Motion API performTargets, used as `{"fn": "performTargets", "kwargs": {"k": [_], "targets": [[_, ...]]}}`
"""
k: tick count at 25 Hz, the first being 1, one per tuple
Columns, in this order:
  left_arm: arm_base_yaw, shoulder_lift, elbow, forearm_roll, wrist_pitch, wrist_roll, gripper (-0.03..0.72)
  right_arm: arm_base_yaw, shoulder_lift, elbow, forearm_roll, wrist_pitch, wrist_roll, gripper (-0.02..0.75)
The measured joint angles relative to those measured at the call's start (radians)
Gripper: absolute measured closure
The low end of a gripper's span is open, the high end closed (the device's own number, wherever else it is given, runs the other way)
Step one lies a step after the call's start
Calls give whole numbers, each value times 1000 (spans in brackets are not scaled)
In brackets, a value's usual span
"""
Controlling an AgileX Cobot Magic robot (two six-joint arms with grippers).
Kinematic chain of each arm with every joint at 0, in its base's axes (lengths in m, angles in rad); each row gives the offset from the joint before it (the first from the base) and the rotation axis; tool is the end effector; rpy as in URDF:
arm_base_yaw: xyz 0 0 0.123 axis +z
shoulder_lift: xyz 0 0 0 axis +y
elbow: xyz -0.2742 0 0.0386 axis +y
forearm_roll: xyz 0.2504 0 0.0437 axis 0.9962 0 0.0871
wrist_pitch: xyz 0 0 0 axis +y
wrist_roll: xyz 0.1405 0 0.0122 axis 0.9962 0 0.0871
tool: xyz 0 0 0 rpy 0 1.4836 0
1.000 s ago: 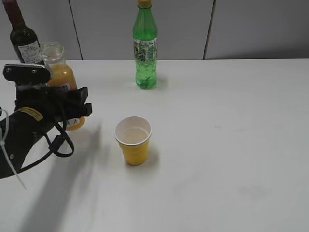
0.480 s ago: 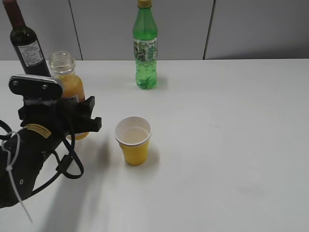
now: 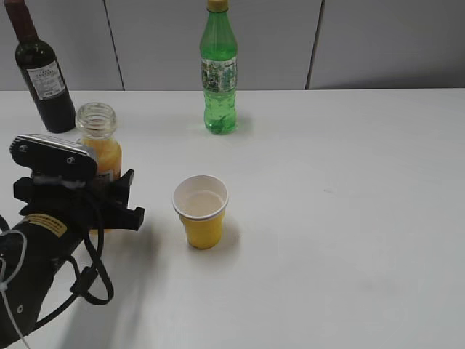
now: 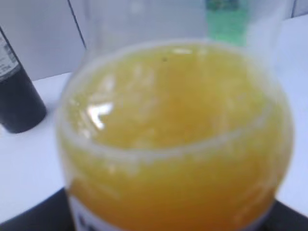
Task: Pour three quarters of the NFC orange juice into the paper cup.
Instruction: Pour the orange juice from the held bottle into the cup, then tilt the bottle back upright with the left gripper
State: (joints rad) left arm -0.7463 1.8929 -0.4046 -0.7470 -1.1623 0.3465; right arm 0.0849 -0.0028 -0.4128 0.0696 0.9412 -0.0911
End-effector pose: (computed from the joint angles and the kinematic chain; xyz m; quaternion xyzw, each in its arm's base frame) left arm 0.2731 -0.1328 0.0857 0.1063 0.7922 0.0561 0.5983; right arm 0.0638 0.0134 0.2422 -0.0719 0.8404 0.0331 0.5362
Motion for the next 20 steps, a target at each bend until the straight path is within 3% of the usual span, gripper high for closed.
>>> {"fn": "performTargets", "kwargs": {"k": [20], "targets": [[0, 0, -13, -26, 0, 374, 227, 0, 0, 0, 0, 0, 0, 146]]}}
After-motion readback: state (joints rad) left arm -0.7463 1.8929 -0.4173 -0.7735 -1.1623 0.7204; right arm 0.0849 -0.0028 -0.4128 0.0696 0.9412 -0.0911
